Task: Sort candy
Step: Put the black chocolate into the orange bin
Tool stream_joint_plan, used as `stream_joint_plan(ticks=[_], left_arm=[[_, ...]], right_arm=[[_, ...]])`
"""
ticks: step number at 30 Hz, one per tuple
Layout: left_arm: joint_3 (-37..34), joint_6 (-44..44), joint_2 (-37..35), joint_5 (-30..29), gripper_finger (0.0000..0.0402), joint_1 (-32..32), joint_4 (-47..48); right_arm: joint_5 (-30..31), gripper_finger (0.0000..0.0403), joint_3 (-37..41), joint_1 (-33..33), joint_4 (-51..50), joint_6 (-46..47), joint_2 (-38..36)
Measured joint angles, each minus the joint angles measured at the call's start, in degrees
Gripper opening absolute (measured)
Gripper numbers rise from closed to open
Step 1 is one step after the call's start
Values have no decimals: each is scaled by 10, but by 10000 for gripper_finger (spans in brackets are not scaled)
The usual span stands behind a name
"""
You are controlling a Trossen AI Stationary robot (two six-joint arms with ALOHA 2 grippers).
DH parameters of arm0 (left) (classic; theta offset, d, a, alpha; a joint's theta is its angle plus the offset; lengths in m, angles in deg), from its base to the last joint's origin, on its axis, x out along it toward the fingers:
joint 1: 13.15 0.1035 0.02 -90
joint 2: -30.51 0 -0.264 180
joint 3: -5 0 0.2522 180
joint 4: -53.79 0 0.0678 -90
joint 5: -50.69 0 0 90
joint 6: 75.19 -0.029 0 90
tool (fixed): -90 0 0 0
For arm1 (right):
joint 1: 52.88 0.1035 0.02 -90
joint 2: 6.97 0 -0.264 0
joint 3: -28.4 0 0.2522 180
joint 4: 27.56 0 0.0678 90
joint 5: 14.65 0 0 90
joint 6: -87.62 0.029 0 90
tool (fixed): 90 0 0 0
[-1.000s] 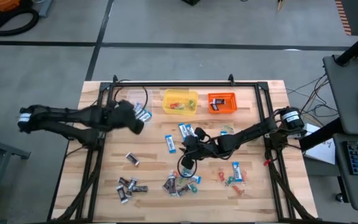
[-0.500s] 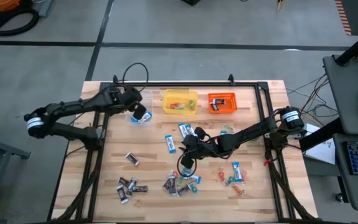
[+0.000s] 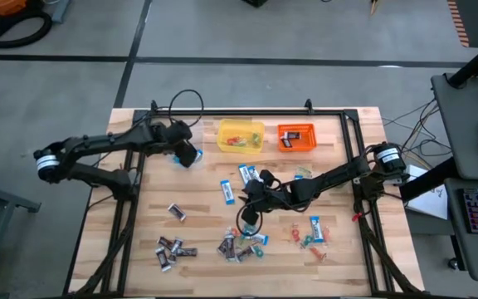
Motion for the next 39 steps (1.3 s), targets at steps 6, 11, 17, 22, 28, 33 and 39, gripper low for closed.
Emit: stream_joint_plan(ticks=[6, 11, 17, 22, 28, 33, 39], left_arm=[[0, 115, -39, 35, 113, -109, 11], [0, 198, -47, 32, 113, -246, 11], [0, 369, -28, 28, 113, -383, 12], [0, 494, 12, 35, 113, -486, 15], [0, 618, 83, 76, 113, -530, 51], [0, 636, 151, 105, 118, -529, 61], [0, 627, 199, 111, 148, -529, 62]], right_arm=[[-62, 118, 0, 0, 0, 0, -1], [-121, 118, 0, 0, -2, -2, -2], [-134, 118, 0, 0, -14, -2, -2], [-134, 118, 0, 0, -17, -4, -3], [-134, 118, 0, 0, -17, -10, -3], [-134, 118, 0, 0, -16, -11, -3], [-134, 118, 0, 0, -15, -8, -3]])
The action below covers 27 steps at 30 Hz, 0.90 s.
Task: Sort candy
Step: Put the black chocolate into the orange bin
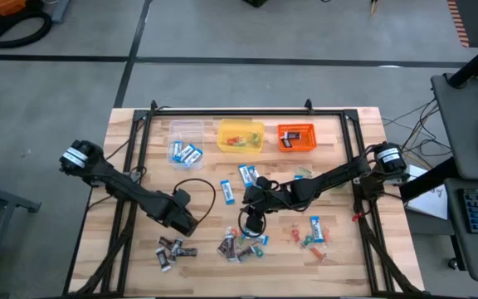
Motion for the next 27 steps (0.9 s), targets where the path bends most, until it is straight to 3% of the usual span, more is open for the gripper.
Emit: stream_joint_plan(ticks=[6, 11, 16, 22, 27], left_arm=[[-1, -16, 18, -11, 174, -1, -1], [-2, -20, 37, -15, 166, -2, 0], [0, -27, 45, -17, 120, -3, -3], [2, -30, 34, -37, 20, -6, -12], [-1, -37, 11, -72, 5, -21, -34]], right_arm=[[0, 118, 0, 0, 3, 5, 0], [0, 118, 0, 0, 3, 7, 0], [0, 118, 0, 0, 3, 6, 0], [2, 118, 0, 0, 5, 6, 0], [3, 118, 0, 0, 5, -1, 1]])
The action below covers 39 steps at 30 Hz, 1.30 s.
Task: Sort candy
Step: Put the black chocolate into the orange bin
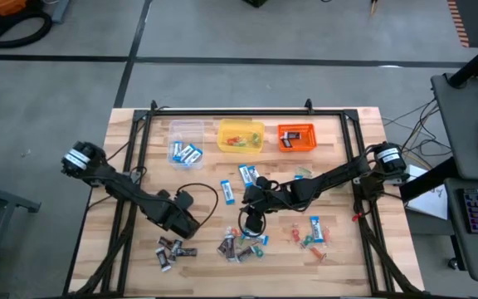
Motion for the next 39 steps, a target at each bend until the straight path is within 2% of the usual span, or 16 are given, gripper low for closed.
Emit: stream_joint_plan(ticks=[6, 10, 14, 18, 21, 24, 28, 31, 39], left_arm=[[0, -31, -59, -29, 0, -31, -39], [-2, -105, -108, -77, 0, -56, -144], [-18, -279, -138, -132, 0, -81, -346], [-40, -491, -134, -139, 0, -105, -535], [-57, -569, -119, -138, 0, -110, -637], [-63, -580, -101, -141, 0, -108, -680], [-62, -562, -85, -145, 0, -108, -680], [-62, -552, -79, -152, 0, -107, -682], [-62, -561, -49, -237, 0, -104, -678]], right_arm=[[2, 118, 2, 0, 2, -13, 1], [2, 118, 2, 0, 9, -23, 2], [-7, 118, 2, 2, 51, -44, 2], [-60, 118, 2, 16, 109, -91, 2], [-63, 118, 2, 35, 155, -127, 3], [-61, 118, 2, 54, 190, -178, 4], [-59, 118, 2, 69, 253, -222, 4], [-58, 118, 2, 69, 283, -217, 4], [-50, 118, 2, 65, 274, -195, 4]])
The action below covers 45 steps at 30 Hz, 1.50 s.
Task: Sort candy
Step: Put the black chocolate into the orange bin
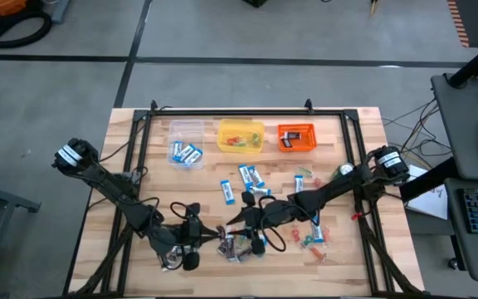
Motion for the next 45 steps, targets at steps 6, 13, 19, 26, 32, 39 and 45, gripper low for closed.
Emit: stream_joint_plan(ticks=[6, 13, 19, 26, 32, 39, 45], left_arm=[[0, 18, 1, -23, 0, 2, 3], [0, -2, 1, -127, 0, 7, 5], [0, -17, 1, -136, 0, 11, 5], [0, -88, 11, -154, 0, 13, 5], [0, -135, 23, -187, 0, 17, 1], [0, -151, 31, -186, 0, 16, 7], [-1, -152, 31, -183, 0, 16, 9]], right_arm=[[103, 118, -5, -1, 0, 97, 0], [156, 122, -42, -9, -43, 188, 0], [202, 140, -98, -10, -169, 239, 0], [203, 166, -147, -11, -248, 270, 20], [189, 184, -178, -12, -260, 271, 48], [184, 176, -190, -21, -262, 270, 69], [182, 95, -191, -25, -258, 258, 73]])
